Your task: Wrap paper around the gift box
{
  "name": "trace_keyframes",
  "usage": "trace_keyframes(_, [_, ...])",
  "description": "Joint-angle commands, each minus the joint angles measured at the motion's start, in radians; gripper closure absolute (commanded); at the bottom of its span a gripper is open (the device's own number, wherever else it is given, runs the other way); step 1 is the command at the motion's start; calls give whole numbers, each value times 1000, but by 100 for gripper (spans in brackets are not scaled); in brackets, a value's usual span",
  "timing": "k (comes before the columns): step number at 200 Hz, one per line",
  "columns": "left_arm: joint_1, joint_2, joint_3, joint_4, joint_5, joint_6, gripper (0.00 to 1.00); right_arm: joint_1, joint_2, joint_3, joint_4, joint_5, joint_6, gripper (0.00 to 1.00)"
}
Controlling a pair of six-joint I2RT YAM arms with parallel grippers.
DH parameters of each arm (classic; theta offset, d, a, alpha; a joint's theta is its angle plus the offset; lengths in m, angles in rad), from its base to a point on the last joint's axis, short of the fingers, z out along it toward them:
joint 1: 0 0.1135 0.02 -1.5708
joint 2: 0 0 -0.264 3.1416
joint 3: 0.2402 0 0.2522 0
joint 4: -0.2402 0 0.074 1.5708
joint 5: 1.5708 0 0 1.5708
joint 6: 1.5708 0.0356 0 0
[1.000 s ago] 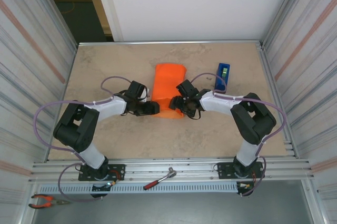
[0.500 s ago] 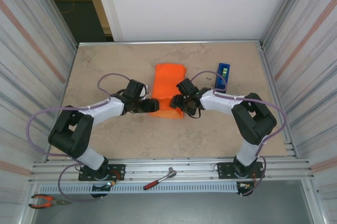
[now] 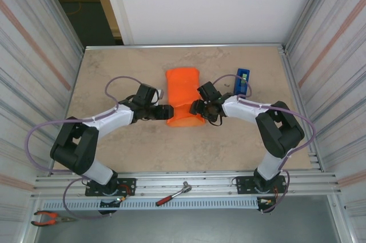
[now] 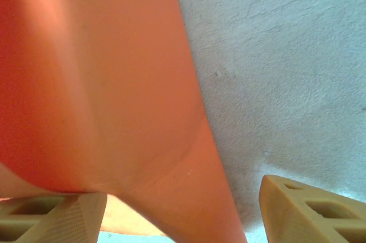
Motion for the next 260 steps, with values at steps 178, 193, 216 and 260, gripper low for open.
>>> trace_keyframes(178, [-87, 125, 37, 60, -177, -3, 31, 182, 17, 31, 149, 126, 54, 100])
trace_keyframes(193, [-87, 122, 39, 59, -168, -8, 31, 181, 60, 20, 217, 187, 63, 100])
trace_keyframes(216, [-88, 103, 36, 56, -156, -17, 30, 172, 96, -7, 308, 226, 81, 100])
trace_keyframes(260, [-87, 47, 28, 64, -142, -36, 28, 148, 143, 11, 314, 166, 71, 100])
